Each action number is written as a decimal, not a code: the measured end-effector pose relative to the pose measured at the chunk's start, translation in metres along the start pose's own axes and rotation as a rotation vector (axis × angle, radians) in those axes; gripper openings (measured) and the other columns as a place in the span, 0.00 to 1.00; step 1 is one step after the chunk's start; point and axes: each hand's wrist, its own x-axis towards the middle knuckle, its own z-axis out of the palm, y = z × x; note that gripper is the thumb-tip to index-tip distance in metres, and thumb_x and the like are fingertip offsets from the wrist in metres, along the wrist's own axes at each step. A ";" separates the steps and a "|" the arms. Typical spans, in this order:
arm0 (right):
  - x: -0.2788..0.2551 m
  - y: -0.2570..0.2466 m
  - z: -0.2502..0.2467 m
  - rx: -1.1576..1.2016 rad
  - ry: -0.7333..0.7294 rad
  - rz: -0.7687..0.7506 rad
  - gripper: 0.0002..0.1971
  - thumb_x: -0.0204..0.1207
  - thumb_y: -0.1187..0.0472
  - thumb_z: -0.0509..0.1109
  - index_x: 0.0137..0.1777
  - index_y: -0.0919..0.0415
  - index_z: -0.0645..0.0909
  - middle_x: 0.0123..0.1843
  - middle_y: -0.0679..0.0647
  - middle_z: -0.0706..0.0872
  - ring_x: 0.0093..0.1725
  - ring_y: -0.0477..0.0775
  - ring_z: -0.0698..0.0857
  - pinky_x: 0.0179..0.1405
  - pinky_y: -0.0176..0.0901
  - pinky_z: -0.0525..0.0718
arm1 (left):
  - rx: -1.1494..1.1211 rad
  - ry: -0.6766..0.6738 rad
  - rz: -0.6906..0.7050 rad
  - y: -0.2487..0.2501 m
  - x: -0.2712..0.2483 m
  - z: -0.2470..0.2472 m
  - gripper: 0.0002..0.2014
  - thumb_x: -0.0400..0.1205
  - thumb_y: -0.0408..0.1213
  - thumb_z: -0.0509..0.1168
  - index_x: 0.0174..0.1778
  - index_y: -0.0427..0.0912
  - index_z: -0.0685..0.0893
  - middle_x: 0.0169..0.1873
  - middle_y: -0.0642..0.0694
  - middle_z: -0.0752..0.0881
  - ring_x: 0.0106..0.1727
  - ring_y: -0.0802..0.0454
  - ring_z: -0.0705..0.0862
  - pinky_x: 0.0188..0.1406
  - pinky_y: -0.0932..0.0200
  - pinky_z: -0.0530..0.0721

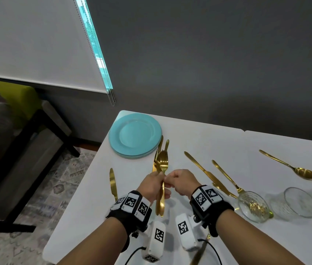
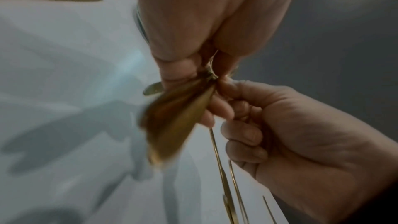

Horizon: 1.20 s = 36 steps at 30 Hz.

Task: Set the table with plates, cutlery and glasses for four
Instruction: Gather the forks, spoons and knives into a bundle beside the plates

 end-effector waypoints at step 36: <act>0.029 -0.047 -0.042 -0.150 0.298 -0.162 0.11 0.75 0.59 0.73 0.33 0.51 0.77 0.32 0.46 0.79 0.32 0.47 0.76 0.30 0.33 0.72 | 0.004 0.045 0.103 0.047 0.043 -0.030 0.08 0.88 0.36 0.51 0.47 0.39 0.73 0.36 0.39 0.83 0.35 0.45 0.84 0.37 0.54 0.84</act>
